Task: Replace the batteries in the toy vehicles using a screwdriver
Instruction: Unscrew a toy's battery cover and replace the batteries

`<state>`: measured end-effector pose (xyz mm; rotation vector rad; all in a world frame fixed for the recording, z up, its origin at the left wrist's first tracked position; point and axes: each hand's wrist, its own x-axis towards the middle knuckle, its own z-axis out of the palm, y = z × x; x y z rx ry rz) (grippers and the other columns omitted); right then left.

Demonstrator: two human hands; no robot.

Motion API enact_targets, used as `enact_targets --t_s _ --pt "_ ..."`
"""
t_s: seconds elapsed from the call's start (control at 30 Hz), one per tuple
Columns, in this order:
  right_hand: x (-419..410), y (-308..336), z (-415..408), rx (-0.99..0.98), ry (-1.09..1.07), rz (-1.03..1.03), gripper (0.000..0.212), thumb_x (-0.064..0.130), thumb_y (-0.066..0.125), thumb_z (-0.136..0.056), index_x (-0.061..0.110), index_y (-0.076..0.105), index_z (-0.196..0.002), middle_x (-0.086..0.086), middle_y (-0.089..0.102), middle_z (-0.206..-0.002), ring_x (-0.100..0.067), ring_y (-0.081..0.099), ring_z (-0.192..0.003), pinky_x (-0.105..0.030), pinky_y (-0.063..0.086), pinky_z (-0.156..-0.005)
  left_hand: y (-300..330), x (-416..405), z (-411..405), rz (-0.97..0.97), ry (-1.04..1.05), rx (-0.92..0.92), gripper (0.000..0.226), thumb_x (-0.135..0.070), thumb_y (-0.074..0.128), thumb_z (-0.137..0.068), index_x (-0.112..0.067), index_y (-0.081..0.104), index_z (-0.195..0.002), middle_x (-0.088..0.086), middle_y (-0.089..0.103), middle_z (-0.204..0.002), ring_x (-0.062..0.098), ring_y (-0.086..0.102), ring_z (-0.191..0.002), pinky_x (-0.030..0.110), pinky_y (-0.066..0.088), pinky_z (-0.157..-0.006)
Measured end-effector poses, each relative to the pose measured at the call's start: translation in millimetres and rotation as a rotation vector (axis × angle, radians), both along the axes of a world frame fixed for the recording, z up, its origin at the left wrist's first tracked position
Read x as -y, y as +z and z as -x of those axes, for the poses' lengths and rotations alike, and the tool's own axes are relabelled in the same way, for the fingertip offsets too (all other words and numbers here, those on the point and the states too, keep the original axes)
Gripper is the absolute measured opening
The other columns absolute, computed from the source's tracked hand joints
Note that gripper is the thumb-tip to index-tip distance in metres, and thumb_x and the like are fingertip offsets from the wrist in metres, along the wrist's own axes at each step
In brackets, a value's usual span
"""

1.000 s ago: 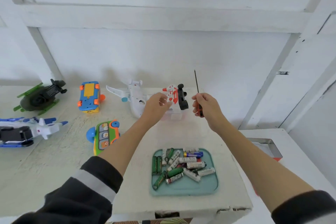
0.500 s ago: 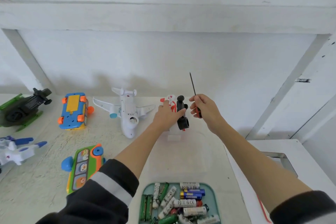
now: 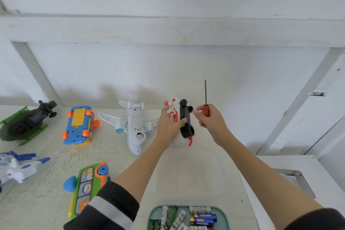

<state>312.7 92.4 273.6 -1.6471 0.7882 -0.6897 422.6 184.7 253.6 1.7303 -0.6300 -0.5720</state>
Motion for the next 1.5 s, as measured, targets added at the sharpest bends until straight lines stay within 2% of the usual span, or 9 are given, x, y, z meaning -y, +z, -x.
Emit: enact_targets --t_s 0.33,0.43,0.57,0.67,0.8,0.93,1.17,1.33,1.5 --pt "-20 45 -15 -0.022 -0.069 0.328 0.036 0.033 0.067 -0.083 0.01 0.042 -0.069 0.0 0.039 -0.063 -0.012 0.033 -0.057 -0.016 0.032 -0.053 32 -4 -6 0.496 0.089 -0.151 0.056 -0.016 0.057 -0.097 -0.023 0.027 -0.144 0.001 0.05 -0.133 0.01 0.057 -0.113 0.035 0.046 -0.104" --pt "-28 54 -16 -0.036 -0.056 0.365 0.032 0.036 0.065 -0.084 0.014 0.054 -0.104 0.006 0.049 -0.078 -0.005 0.042 -0.066 -0.009 0.036 -0.058 33 -5 -7 0.55 0.12 -0.185 0.062 -0.019 0.054 -0.099 -0.023 0.019 -0.15 0.004 0.043 -0.143 0.021 0.051 -0.127 0.037 0.044 -0.106" --pt "-28 58 -21 -0.216 -0.039 0.388 0.075 0.059 0.062 -0.076 0.03 0.035 -0.139 -0.002 0.044 -0.117 -0.013 0.051 -0.095 -0.024 0.044 -0.078 37 -8 -4 0.668 0.121 -0.223 0.057 -0.018 0.048 -0.101 -0.03 0.016 -0.146 -0.008 0.049 -0.128 0.017 0.054 -0.121 0.037 0.048 -0.102" --pt "-29 59 -23 -0.26 0.08 0.388 0.093 0.067 0.065 -0.067 0.033 0.024 -0.144 0.006 0.044 -0.118 -0.017 0.057 -0.1 -0.026 0.055 -0.064 38 -7 -2 0.726 0.081 -0.267 0.05 -0.019 0.045 -0.102 -0.039 0.017 -0.14 -0.002 0.05 -0.135 0.02 0.056 -0.122 0.04 0.05 -0.099" --pt "-35 60 -23 -0.069 0.046 0.399 0.06 0.048 0.075 -0.069 0.031 0.043 -0.117 0.02 0.057 -0.095 -0.012 0.064 -0.084 -0.032 0.058 -0.06 38 -14 -4 0.707 -0.014 -0.287 0.054 -0.031 0.045 -0.099 -0.037 0.017 -0.145 0.005 0.049 -0.138 0.021 0.06 -0.116 0.034 0.057 -0.084" --pt "-26 57 -18 0.034 -0.021 0.414 0.05 0.04 0.077 -0.069 0.028 0.052 -0.11 0.022 0.058 -0.095 -0.002 0.058 -0.089 -0.034 0.057 -0.077 40 -26 -21 0.534 -0.1 -0.136 0.065 -0.049 0.055 -0.089 -0.039 0.022 -0.144 0.008 0.049 -0.132 0.02 0.061 -0.115 0.045 0.056 -0.09" --pt "-12 61 -2 0.045 -0.003 0.453 0.054 0.032 0.079 -0.068 0.028 0.052 -0.114 0.014 0.06 -0.103 -0.004 0.056 -0.097 -0.031 0.054 -0.082 68 -55 -58 0.27 -0.055 0.476 0.076 -0.039 0.077 -0.078 -0.031 0.025 -0.133 -0.006 0.042 -0.108 0.006 0.044 -0.092 0.028 0.039 -0.085" --pt "-10 67 7 -0.038 0.093 0.539 0.063 0.029 0.08 -0.067 0.026 0.049 -0.121 0.013 0.057 -0.106 -0.01 0.055 -0.1 -0.029 0.052 -0.084 108 -63 -77 0.127 -0.27 0.896 0.094 -0.043 0.079 -0.07 -0.036 0.022 -0.144 -0.001 0.035 -0.141 0.015 0.032 -0.125 0.036 0.032 -0.106" --pt "-12 72 11 -0.08 0.222 0.625 0.064 0.03 0.081 -0.064 0.028 0.049 -0.12 0.018 0.057 -0.106 -0.012 0.057 -0.1 -0.034 0.054 -0.085 113 -61 -76 0.013 -0.451 0.911 0.064 -0.017 0.082 -0.076 -0.022 0.051 -0.132 -0.003 0.054 -0.12 0.014 0.051 -0.111 0.007 0.036 -0.089"
